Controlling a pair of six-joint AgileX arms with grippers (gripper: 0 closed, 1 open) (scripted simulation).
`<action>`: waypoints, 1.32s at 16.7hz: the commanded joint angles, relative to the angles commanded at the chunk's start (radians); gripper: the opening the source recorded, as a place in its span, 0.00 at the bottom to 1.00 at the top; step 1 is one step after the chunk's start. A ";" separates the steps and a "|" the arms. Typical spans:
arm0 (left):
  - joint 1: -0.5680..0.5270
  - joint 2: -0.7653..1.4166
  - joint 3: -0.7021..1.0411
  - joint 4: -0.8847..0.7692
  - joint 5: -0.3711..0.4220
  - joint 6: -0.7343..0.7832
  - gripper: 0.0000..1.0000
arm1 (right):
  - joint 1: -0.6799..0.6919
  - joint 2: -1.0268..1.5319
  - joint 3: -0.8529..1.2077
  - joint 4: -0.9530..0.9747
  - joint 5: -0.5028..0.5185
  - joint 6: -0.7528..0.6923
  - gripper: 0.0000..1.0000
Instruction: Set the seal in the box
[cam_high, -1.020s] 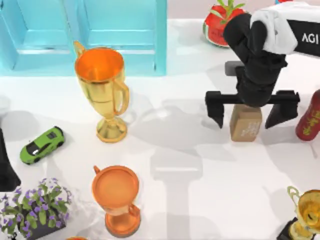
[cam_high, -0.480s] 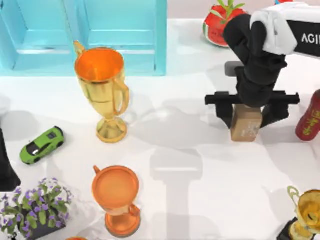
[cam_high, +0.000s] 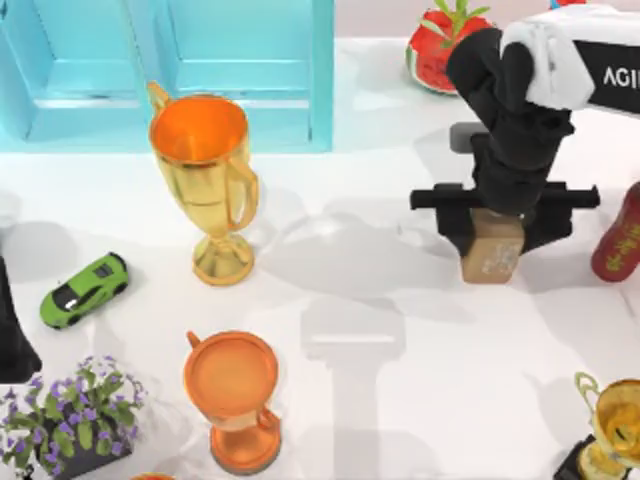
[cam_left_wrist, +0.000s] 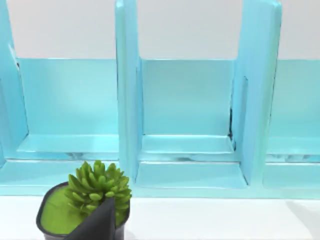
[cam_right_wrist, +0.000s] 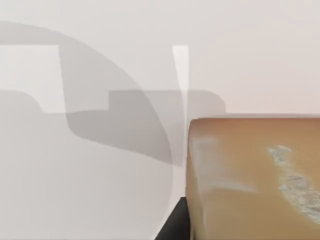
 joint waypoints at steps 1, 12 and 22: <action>0.000 0.000 0.000 0.000 0.000 0.000 1.00 | 0.000 0.000 0.000 0.000 0.000 0.000 0.00; 0.000 0.000 0.000 0.000 0.000 0.000 1.00 | 0.002 -0.007 0.086 -0.102 0.004 -0.001 0.00; 0.000 0.000 0.000 0.000 0.000 0.000 1.00 | -0.004 -0.051 0.302 -0.358 0.001 -0.002 0.00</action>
